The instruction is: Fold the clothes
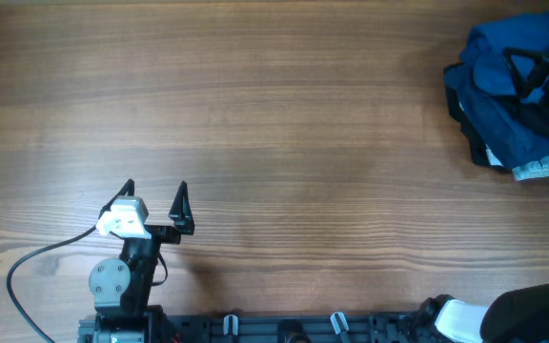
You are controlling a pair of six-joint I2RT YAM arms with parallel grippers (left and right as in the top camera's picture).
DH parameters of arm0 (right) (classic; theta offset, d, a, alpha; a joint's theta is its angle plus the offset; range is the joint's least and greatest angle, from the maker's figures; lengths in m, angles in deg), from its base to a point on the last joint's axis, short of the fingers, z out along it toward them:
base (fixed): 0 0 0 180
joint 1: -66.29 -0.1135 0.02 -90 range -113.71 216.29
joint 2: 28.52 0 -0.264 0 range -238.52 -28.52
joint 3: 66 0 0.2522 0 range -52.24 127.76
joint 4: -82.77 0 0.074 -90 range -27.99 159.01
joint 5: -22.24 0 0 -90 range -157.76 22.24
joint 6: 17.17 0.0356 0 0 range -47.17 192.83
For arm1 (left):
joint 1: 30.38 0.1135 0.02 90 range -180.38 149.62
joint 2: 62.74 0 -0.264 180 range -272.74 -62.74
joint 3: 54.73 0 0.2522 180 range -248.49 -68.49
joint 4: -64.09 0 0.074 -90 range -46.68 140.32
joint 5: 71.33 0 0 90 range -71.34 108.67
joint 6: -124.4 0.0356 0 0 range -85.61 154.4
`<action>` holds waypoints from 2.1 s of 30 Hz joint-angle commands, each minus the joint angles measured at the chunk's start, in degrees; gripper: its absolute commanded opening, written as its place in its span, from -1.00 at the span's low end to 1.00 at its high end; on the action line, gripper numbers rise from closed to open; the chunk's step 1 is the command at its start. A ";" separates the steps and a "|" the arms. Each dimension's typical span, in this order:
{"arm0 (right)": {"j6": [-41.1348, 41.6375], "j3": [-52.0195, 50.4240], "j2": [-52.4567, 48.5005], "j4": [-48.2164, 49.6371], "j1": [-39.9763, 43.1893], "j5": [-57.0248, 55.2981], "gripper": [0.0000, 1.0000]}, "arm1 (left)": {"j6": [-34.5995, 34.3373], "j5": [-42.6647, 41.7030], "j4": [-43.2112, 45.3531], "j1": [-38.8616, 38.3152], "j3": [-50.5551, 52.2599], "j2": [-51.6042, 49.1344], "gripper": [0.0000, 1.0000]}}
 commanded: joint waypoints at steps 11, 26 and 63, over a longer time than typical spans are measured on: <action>0.04 -0.63 10.93 0.09 -11.34 -8.37 0.99 | -0.31 0.31 -0.26 0.22 0.26 0.61 0.99; -5.57 -45.75 52.85 34.80 -31.28 -25.27 1.00 | -0.31 0.33 -0.26 0.22 0.26 0.61 1.00; 5.68 -82.36 85.09 35.06 -31.54 -37.90 1.00 | -0.31 0.31 -0.26 0.22 0.26 0.61 1.00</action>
